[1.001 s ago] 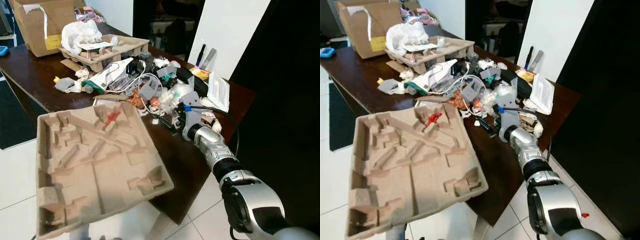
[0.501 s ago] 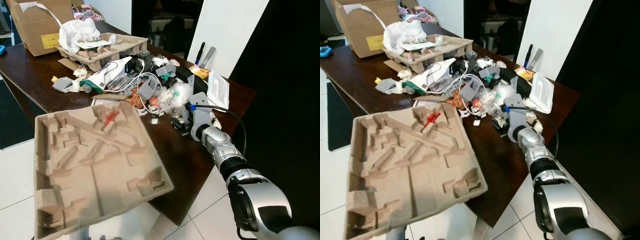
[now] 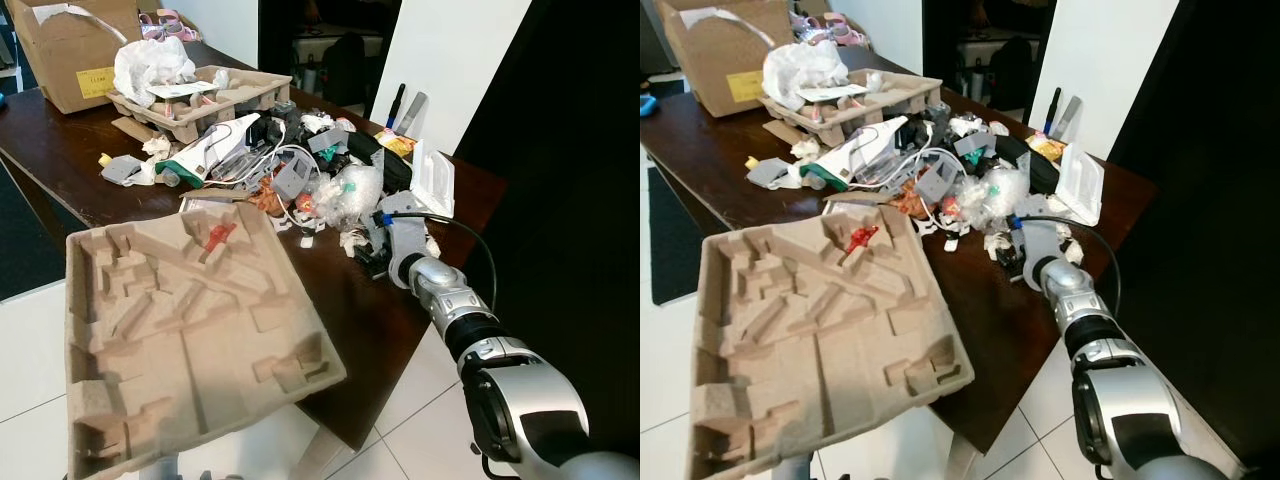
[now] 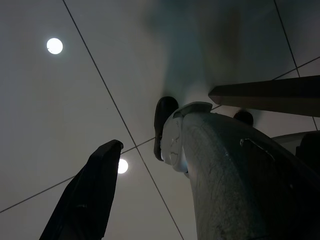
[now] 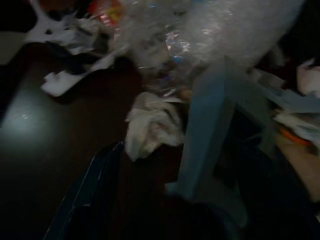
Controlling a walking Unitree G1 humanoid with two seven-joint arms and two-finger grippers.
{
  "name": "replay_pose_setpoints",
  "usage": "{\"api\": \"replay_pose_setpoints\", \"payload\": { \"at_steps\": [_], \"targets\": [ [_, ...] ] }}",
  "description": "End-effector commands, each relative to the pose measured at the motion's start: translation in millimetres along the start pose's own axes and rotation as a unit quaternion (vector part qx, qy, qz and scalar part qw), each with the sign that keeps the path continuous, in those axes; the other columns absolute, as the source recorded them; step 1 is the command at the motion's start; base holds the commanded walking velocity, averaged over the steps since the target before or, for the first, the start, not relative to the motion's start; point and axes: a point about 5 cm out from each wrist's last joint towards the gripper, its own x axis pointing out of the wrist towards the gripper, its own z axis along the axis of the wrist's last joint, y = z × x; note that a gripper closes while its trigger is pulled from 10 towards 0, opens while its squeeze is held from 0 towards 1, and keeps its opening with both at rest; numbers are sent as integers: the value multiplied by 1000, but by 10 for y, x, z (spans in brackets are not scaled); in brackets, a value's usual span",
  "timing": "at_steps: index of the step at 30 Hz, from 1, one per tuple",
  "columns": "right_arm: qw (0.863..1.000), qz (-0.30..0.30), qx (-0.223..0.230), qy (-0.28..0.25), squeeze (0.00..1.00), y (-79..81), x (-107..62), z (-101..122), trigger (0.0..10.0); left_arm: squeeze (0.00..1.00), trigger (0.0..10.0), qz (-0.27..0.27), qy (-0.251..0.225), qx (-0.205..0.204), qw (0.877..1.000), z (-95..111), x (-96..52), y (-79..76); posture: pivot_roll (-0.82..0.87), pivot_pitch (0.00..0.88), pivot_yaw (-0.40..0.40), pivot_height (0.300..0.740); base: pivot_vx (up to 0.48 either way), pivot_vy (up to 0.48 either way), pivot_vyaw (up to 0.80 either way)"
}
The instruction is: Picking trash to rubbish bin
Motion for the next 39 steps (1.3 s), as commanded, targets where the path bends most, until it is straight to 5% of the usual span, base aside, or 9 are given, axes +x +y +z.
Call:
{"api": "replay_pose_setpoints", "payload": {
  "at_steps": [1,5,8,30,39],
  "targets": [
    [999,21,4,44,0,88,-11,-201,10000,0,10000,-8,28,1,1000,-155,-29,-32,149,102,-90,740,0,0,0],
    [998,28,7,47,0,174,3,-238,9529,0,10000,-8,28,2,1000,-156,-31,-27,149,102,-90,740,0,0,0],
    [999,19,9,45,0,190,7,-250,0,0,10000,-7,28,2,1000,-155,-30,-28,149,102,-90,740,0,0,0],
    [996,63,54,-32,0,199,2,-55,0,0,10000,-7,26,3,1000,-140,-26,-26,148,103,-87,740,0,0,0],
    [960,127,177,-174,0,149,-61,304,0,0,10000,-4,26,4,1000,-134,-26,-17,155,99,-84,740,0,0,0]
  ]
}}
